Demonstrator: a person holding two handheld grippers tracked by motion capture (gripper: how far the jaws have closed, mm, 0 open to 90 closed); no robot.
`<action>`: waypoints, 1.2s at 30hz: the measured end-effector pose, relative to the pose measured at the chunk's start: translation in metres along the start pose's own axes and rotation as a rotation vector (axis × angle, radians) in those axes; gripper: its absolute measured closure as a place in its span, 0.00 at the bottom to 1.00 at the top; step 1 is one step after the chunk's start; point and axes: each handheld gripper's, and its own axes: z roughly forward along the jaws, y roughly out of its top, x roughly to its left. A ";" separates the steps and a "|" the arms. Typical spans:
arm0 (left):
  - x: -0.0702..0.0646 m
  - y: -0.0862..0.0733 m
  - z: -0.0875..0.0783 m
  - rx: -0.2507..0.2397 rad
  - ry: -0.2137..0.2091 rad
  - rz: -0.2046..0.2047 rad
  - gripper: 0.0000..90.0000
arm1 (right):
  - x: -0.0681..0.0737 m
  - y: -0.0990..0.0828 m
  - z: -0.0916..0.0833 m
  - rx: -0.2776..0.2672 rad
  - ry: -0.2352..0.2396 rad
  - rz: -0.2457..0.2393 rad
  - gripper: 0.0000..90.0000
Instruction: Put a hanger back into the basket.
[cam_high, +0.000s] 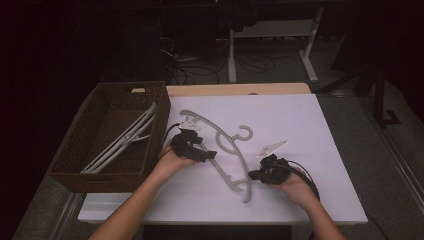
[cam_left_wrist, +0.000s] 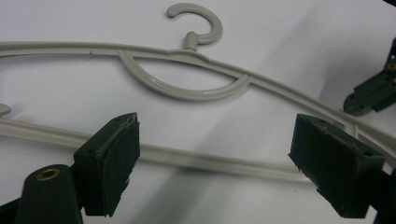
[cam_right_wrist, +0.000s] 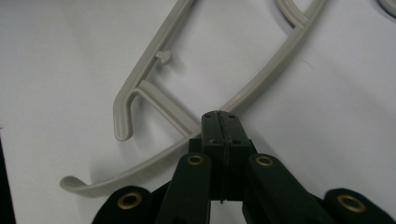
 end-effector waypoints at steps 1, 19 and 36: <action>0.001 0.000 0.000 0.004 0.002 0.001 0.17 | 0.002 0.001 0.001 0.000 0.010 -0.001 0.99; 0.006 0.013 0.012 -0.007 0.005 0.020 0.47 | 0.027 0.015 0.011 -0.048 0.045 -0.064 0.68; 0.005 0.073 0.107 0.120 0.037 0.105 1.00 | -0.025 -0.011 -0.018 -0.113 -0.169 0.093 0.15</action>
